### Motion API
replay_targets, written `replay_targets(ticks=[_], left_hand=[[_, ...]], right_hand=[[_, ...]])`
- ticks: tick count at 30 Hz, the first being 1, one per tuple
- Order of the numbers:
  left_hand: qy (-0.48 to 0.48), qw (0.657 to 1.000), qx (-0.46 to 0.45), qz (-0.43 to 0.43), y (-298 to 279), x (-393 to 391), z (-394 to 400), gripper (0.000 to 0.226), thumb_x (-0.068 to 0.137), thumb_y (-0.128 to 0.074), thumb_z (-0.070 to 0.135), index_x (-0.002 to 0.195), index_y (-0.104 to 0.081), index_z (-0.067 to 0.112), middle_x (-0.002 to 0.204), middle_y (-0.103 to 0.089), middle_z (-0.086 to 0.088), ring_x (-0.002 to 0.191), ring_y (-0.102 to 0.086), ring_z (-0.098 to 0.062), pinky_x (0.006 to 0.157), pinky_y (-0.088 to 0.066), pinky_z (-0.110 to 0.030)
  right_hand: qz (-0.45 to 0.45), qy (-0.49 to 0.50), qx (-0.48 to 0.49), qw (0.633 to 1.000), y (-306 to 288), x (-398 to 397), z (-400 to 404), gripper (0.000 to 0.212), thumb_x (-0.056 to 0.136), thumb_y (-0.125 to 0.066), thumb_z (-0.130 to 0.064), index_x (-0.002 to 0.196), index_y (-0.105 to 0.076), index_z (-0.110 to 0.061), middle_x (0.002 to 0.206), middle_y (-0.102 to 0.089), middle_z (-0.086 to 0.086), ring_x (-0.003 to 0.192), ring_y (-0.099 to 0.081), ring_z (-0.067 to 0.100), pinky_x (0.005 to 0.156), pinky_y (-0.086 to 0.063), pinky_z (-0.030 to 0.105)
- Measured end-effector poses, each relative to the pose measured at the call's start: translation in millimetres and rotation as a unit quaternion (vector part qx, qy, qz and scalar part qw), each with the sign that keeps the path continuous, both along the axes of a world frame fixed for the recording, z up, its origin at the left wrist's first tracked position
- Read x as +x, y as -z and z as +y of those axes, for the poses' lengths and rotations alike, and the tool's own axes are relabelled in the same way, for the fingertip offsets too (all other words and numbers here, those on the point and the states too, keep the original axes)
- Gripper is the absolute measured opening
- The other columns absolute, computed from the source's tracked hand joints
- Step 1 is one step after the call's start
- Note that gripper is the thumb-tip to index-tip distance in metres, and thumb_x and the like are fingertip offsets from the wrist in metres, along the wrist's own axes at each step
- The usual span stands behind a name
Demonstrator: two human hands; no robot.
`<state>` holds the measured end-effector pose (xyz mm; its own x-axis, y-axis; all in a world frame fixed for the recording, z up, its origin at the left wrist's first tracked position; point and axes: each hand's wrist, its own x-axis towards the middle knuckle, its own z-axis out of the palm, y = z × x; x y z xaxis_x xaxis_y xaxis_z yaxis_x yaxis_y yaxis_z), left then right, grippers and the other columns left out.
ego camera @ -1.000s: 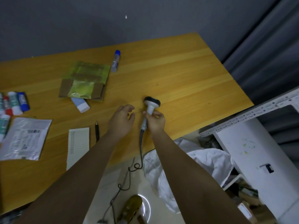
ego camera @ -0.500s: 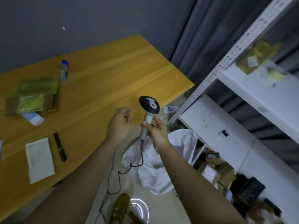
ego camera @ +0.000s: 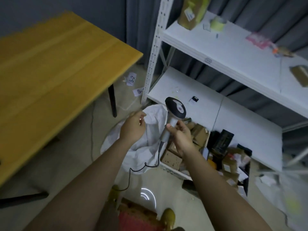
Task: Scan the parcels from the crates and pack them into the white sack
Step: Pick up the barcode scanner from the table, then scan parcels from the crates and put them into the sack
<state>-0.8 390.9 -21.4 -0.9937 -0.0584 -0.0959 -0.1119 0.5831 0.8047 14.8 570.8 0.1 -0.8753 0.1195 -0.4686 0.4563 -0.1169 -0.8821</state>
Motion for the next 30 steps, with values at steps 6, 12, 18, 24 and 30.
replay_targets(ticks=[6, 12, 18, 24, 30], left_hand=[[0.075, 0.997, -0.036, 0.001, 89.9, -1.0, 61.8, 0.024, 0.094, -0.047, 0.009, 0.114, -0.060, 0.014, 0.118, -0.056, -0.006, 0.099, -0.059, -0.024, 0.082, -0.050, -0.038], [0.140, 0.989, -0.042, 0.008, 215.9, -19.6, 112.4, 0.024, 0.096, -0.046, 0.010, 0.116, -0.059, 0.011, 0.115, -0.057, -0.005, 0.096, -0.057, -0.018, 0.079, -0.043, -0.025], [0.166, 0.986, -0.023, 0.022, 332.2, -26.0, 162.0, 0.024, 0.098, -0.041, 0.011, 0.114, -0.059, 0.010, 0.113, -0.058, -0.009, 0.092, -0.057, -0.020, 0.082, -0.049, -0.033], [0.172, 0.984, -0.004, 0.049, 374.3, -1.2, 186.3, 0.027, 0.097, -0.040, 0.013, 0.116, -0.059, 0.012, 0.117, -0.059, -0.006, 0.098, -0.058, -0.020, 0.081, -0.050, -0.031], [0.174, 0.983, 0.025, 0.044, 373.2, 42.2, 194.5, 0.027, 0.095, -0.042, 0.013, 0.114, -0.060, 0.015, 0.114, -0.061, -0.003, 0.093, -0.059, -0.017, 0.078, -0.049, -0.029]], right_hand=[[-0.015, 0.013, 0.031, 0.999, 80.8, 21.4, 63.5, 0.028, 0.093, -0.061, -0.008, 0.114, -0.057, -0.026, 0.109, -0.065, 0.006, 0.095, -0.064, 0.020, 0.071, -0.055, 0.028], [-0.004, -0.001, 0.063, 0.998, 200.6, 23.0, 104.3, 0.030, 0.096, -0.058, -0.012, 0.112, -0.053, -0.037, 0.101, -0.060, -0.005, 0.090, -0.062, 0.011, 0.064, -0.052, 0.023], [0.039, 0.071, 0.083, 0.993, 305.8, 18.0, 144.3, 0.031, 0.098, -0.055, -0.014, 0.123, -0.046, -0.031, 0.111, -0.062, 0.001, 0.107, -0.061, 0.025, 0.089, -0.053, 0.041], [0.102, 0.128, 0.124, 0.979, 342.6, 43.9, 174.8, 0.042, 0.097, -0.051, -0.009, 0.139, -0.046, -0.014, 0.126, -0.060, 0.010, 0.109, -0.059, 0.027, 0.097, -0.048, 0.046], [0.122, 0.200, 0.168, 0.958, 336.2, 86.0, 183.7, 0.039, 0.093, -0.063, -0.023, 0.129, -0.053, -0.010, 0.100, -0.062, 0.003, 0.082, -0.057, 0.013, 0.069, -0.048, 0.026]])
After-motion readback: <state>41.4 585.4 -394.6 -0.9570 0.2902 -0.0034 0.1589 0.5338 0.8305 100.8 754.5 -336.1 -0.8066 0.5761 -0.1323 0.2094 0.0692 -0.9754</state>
